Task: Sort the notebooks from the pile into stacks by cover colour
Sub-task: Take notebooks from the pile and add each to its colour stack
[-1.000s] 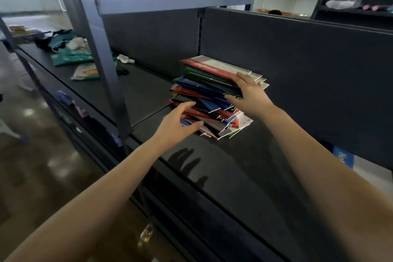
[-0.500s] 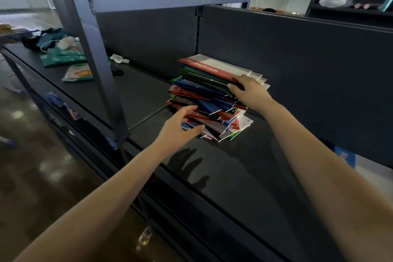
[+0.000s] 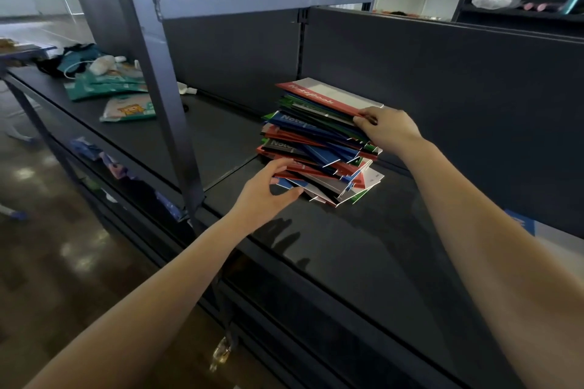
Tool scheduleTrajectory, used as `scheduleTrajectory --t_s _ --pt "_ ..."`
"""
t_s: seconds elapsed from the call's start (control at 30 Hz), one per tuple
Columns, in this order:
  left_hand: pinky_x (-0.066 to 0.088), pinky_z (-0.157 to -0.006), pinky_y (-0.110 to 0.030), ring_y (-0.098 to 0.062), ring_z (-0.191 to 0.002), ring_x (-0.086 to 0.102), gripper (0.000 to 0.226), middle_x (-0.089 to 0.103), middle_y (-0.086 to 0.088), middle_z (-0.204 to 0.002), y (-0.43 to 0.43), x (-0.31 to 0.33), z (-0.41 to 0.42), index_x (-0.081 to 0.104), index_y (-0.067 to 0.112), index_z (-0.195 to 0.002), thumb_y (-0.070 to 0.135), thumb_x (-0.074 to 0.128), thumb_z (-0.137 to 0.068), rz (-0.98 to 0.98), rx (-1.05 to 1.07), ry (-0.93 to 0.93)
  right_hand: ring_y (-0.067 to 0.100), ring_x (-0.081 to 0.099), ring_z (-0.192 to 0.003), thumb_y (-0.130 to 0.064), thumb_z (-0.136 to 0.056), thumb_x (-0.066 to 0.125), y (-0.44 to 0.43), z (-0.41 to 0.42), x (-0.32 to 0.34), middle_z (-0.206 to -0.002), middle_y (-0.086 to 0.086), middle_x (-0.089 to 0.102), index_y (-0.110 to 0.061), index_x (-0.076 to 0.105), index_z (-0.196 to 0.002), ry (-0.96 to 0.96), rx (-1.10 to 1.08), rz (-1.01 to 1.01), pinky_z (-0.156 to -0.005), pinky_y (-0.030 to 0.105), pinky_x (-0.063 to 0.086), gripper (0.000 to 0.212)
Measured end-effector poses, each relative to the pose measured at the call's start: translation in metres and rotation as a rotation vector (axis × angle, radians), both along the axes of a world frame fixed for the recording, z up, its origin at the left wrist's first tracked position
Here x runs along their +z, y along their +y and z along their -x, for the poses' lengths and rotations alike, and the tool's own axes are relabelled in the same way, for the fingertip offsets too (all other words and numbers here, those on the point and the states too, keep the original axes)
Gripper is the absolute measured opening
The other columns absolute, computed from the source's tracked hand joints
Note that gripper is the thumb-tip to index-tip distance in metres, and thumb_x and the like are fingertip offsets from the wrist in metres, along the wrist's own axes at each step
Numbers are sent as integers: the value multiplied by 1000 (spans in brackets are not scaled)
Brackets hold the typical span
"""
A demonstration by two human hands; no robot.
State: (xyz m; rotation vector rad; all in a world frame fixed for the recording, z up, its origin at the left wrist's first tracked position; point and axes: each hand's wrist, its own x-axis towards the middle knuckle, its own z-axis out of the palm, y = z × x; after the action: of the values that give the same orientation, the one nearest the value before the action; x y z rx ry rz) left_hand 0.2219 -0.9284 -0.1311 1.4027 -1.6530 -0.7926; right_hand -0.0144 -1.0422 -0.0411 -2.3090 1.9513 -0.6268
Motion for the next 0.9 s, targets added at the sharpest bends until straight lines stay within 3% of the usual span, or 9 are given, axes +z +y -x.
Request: scheduleTrajectory --t_s 0.2,0.3,0.5,0.6,0.7,0.8,0.9 --pt "41 -96 -27 -11 -120 49 50 46 21 -128 5 11 -12 42 42 -128 31 68 -87 21 -32 -1 26 60 -90 -45 -102 32 10 -9 7 -108 9 65 -25 56 -127 167 -108 99 -67 31 44 40" --pt "40 -94 -24 -10 -120 49 49 46 20 -125 9 15 -17 42 39 -128 28 67 -88 44 -37 11 34 60 -93 -40 -103 30 16 -13 13 -106 14 64 -21 57 -125 209 -152 140 -66 32 39 40" --pt "40 -94 -24 -12 -117 51 51 48 8 -136 16 11 -24 39 41 -128 29 67 -88 0 -59 53 39 61 -83 -35 -104 28 33 -21 12 -94 19 64 -10 55 -117 371 -174 262 -63 34 38 40" --pt "42 -91 -19 -11 -114 54 61 46 6 -134 17 15 -18 33 30 -141 25 65 -90 -6 -65 177 39 62 -79 -34 -104 30 51 -25 8 -89 17 65 -6 58 -107 373 -163 360 -61 34 37 39" --pt "47 -99 -28 -6 -116 54 69 43 3 -140 19 25 -7 20 29 -148 24 60 -92 2 -59 378 39 62 -69 -37 -102 37 71 -28 -5 -77 16 65 -6 62 -97 309 -167 476 -57 33 35 40" --pt "53 -91 -30 -17 -126 50 72 37 -1 -148 17 37 8 8 33 -150 25 55 -95 1 -80 605 29 52 -38 -39 -95 43 90 -31 -28 -45 7 53 -10 67 -77 303 -174 721 -46 23 30 41" --pt "57 -84 -32 -22 -130 47 80 29 -3 -154 15 45 26 -1 37 -150 28 56 -95 4 -101 734 20 45 -29 -39 -90 45 113 -32 -44 -38 -3 47 -18 66 -67 319 -164 851 -41 16 25 38"
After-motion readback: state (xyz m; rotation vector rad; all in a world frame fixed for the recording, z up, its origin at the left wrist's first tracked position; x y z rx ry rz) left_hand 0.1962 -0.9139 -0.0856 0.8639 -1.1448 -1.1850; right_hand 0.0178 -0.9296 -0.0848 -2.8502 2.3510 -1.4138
